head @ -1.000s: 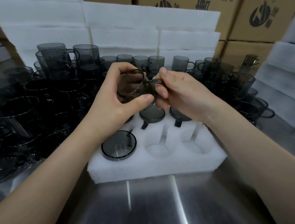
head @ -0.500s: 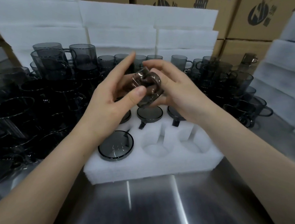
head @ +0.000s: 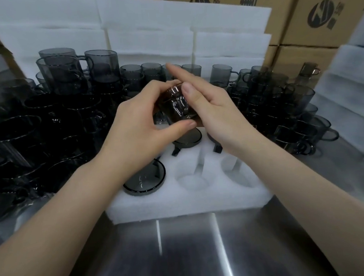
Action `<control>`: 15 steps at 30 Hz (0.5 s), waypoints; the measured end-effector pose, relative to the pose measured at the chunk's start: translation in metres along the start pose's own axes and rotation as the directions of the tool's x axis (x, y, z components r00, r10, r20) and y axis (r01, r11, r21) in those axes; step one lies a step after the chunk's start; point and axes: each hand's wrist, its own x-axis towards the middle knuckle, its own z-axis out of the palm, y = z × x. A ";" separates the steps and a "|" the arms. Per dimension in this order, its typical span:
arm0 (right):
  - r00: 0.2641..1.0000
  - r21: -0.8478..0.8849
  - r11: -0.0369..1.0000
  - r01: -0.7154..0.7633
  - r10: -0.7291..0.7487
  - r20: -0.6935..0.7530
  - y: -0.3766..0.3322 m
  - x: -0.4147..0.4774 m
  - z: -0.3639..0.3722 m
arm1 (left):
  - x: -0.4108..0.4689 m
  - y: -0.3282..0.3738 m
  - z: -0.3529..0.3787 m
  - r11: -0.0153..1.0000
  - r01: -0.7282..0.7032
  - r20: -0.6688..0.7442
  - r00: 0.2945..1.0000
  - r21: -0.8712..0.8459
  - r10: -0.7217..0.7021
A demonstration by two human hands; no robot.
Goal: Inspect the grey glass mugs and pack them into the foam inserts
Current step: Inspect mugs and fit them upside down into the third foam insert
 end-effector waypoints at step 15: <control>0.988 0.468 0.877 -0.108 0.146 -0.045 0.005 0.004 0.000 | 0.000 0.004 -0.002 0.992 -0.090 -0.002 0.996 -0.084 0.090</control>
